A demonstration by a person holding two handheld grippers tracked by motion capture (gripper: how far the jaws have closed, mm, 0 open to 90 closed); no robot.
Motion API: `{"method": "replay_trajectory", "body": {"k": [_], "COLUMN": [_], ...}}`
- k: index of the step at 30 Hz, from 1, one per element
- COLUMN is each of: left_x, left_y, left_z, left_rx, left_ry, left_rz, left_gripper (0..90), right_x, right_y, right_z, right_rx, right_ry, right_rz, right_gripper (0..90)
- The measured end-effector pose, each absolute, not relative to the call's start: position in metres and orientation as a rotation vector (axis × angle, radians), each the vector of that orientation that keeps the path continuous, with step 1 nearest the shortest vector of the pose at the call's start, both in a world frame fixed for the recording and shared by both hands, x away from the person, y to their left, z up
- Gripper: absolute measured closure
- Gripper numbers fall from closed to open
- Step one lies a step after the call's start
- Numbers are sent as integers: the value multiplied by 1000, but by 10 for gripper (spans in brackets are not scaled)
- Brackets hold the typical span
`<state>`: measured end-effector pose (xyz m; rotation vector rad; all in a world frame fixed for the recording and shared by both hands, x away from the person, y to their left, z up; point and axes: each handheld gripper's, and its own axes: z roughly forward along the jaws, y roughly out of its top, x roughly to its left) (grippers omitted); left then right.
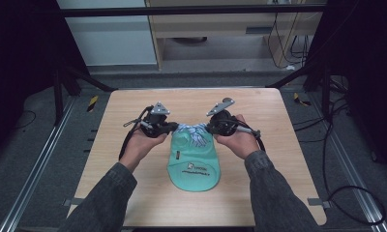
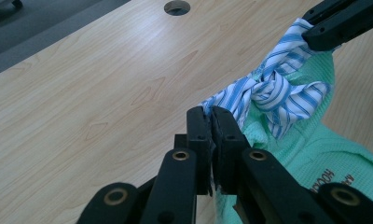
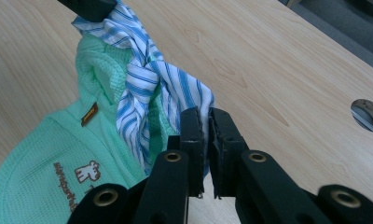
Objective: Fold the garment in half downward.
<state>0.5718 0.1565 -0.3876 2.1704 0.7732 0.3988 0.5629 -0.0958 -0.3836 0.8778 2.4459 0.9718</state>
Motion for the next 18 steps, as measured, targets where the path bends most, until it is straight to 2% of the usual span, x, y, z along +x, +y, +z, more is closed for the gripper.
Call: {"method": "replay_trajectory", "body": {"k": [18], "left_x": [578], "left_y": [153], "left_z": [-380], "left_rx": [2173], "left_ry": [773], "left_rz": [414], "left_gripper": [871], "right_x": [574], "right_y": [-98], "right_z": [-382], "right_rx": [874], "right_ry": [2435], "right_rz": [977], "right_gripper": [847]}}
